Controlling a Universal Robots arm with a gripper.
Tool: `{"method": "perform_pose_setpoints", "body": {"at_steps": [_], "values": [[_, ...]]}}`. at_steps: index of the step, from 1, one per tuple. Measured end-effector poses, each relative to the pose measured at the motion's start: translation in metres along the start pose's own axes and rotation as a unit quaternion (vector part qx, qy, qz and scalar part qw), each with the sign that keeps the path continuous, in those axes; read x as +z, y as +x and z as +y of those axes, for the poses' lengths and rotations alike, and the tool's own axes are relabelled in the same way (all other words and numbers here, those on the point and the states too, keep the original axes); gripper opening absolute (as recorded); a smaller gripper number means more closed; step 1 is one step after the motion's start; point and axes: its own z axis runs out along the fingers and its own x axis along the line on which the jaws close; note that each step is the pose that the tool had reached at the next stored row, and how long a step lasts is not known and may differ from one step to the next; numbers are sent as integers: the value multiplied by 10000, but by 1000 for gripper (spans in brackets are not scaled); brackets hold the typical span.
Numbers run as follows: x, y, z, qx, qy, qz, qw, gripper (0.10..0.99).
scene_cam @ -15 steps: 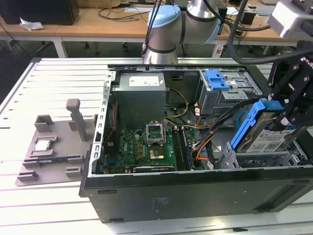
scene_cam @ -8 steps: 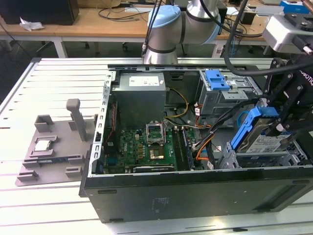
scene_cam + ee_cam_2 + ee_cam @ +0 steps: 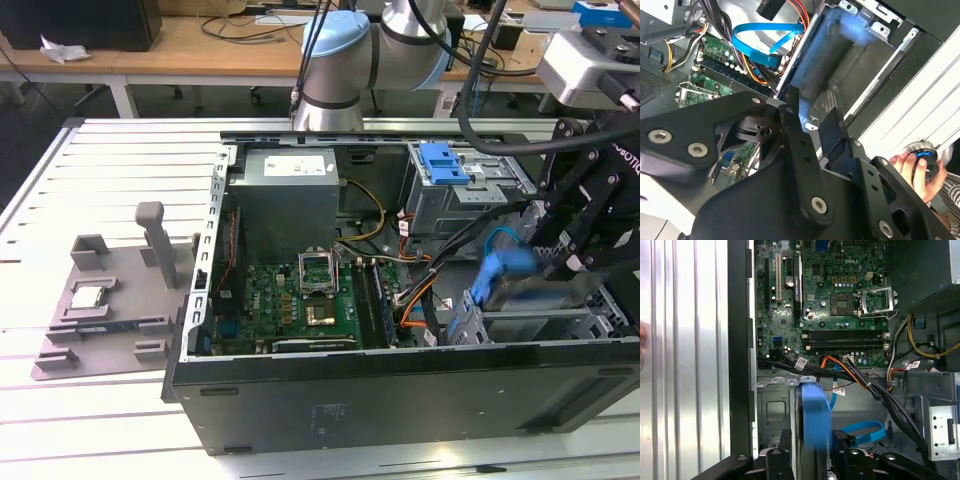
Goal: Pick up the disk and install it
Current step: 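Insert the disk into the insertion slot, then insert the first disk wire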
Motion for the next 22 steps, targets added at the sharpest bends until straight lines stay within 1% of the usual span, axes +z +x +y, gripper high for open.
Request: {"method": "perform_pose_setpoints", "body": {"at_steps": [5, 6, 11, 15, 16, 17, 18, 19, 21, 22], "values": [[1, 0, 0, 0, 0, 0, 10000, 435], [0, 0, 0, 0, 0, 0, 10000, 424], [1, 0, 0, 0, -1, 0, 10000, 106], [2, 0, 0, 0, 0, 0, 10000, 106], [3, -2, -10, -1, -1, 1, 10000, 106], [4, -27, -77, -7, 0, 6, 10000, 106], [7, -53, -121, -8, -1, 8, 10000, 106], [13, -117, -182, -8, 0, 13, 10000, 106], [21, -189, -239, -8, 0, 16, 10000, 106], [31, -260, -284, -8, 0, 25, 10000, 106]]}}
